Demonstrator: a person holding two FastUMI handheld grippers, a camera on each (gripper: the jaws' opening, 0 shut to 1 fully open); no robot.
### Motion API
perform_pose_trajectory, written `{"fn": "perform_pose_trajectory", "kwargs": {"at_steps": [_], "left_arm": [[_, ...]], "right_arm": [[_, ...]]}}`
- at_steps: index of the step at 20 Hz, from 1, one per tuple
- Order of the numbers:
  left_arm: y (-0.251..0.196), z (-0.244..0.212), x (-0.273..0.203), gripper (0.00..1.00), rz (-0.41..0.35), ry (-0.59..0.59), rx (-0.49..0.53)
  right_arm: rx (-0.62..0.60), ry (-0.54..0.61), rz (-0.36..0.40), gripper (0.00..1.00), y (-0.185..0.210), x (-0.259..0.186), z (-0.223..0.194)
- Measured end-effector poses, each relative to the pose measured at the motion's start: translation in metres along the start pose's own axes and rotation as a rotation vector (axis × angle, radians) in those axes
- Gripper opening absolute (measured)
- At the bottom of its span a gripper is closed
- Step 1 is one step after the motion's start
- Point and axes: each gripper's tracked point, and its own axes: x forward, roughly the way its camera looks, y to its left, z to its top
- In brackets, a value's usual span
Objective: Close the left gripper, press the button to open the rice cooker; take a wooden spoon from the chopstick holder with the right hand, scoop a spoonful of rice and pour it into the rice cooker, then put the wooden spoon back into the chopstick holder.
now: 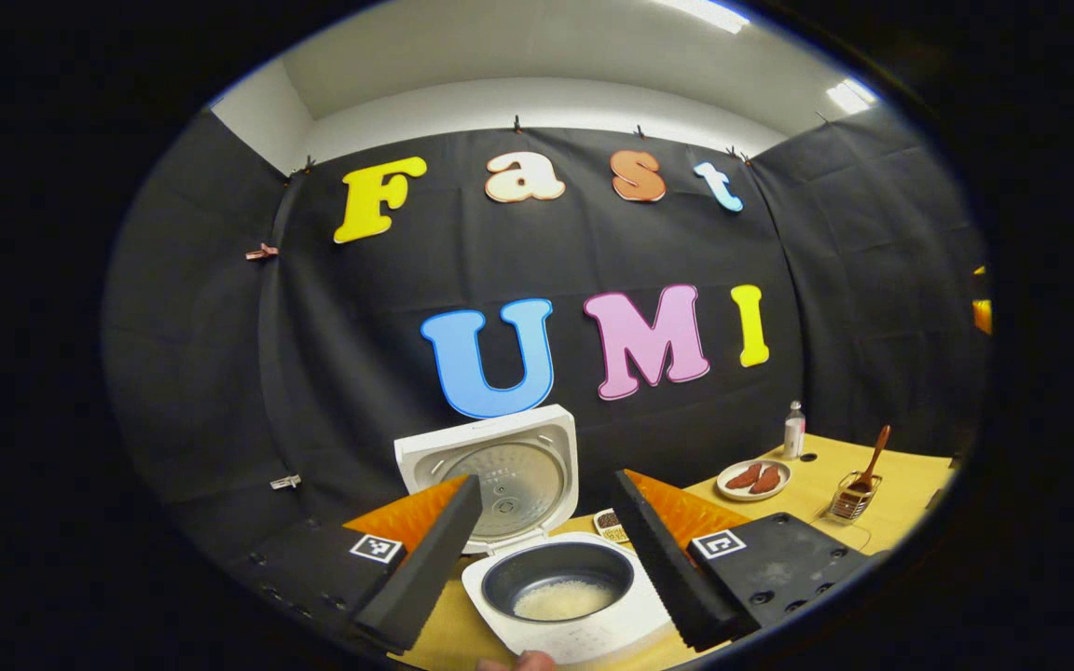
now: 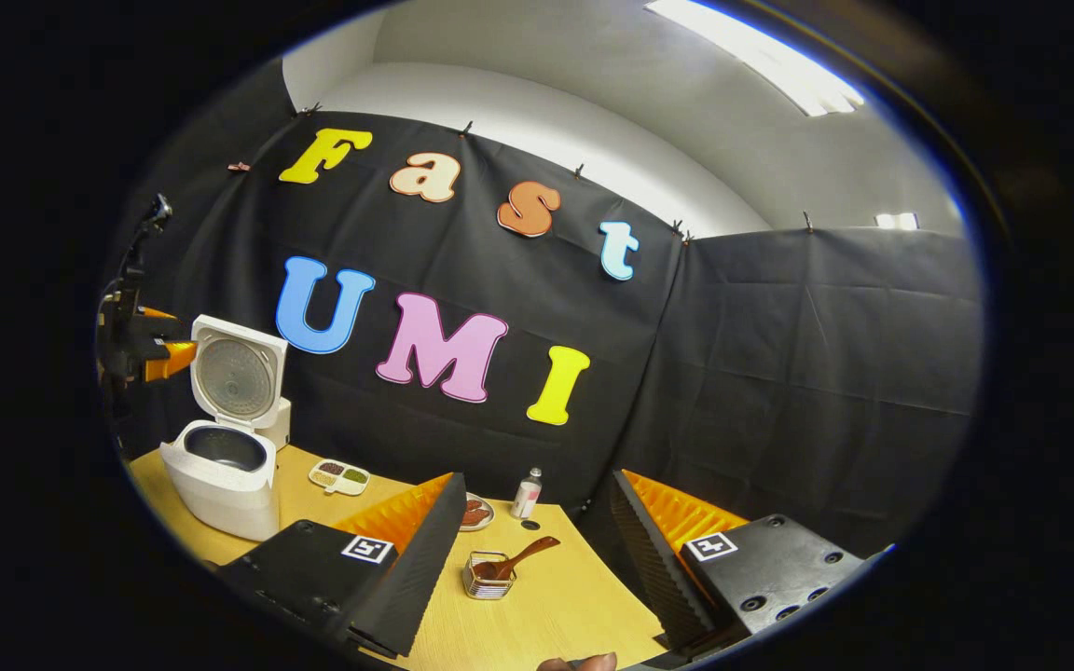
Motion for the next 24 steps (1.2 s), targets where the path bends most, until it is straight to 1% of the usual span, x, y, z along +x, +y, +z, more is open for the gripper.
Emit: {"fn": "perform_pose_trajectory", "kwargs": {"at_steps": [4,6,8,11,13,15,20,22,24], "left_arm": [[-0.015,0.008,-0.063,0.97,-0.001,0.020,-0.087],[-0.021,0.013,-0.089,0.97,0.011,0.031,-0.134],[-0.018,0.020,-0.114,0.97,0.054,0.033,-0.165],[-0.026,0.023,-0.145,0.97,0.105,0.051,-0.204],[-0.029,0.026,-0.157,0.97,0.132,0.053,-0.200],[-0.037,0.025,-0.167,0.97,0.134,0.073,-0.188],[-0.046,0.028,-0.177,0.97,0.173,0.117,-0.168],[-0.051,0.029,-0.175,0.97,0.194,0.128,-0.158],[-0.059,0.031,-0.173,0.97,0.210,0.133,-0.153]], "right_arm": [[0.004,0.010,0.028,0.98,-0.001,0.000,-0.008],[0.015,0.027,0.043,0.98,-0.002,0.001,-0.017],[0.028,0.038,0.054,0.97,-0.006,0.003,-0.026],[0.040,0.038,0.072,0.97,-0.015,0.010,-0.037],[0.052,0.036,0.086,0.98,-0.022,0.018,-0.045],[0.059,0.039,0.097,0.97,-0.031,0.030,-0.057],[0.089,0.090,0.109,0.98,-0.051,0.066,-0.094],[0.098,0.097,0.142,0.98,-0.051,0.078,-0.105],[0.117,0.108,0.196,0.98,-0.046,0.089,-0.118]]}}
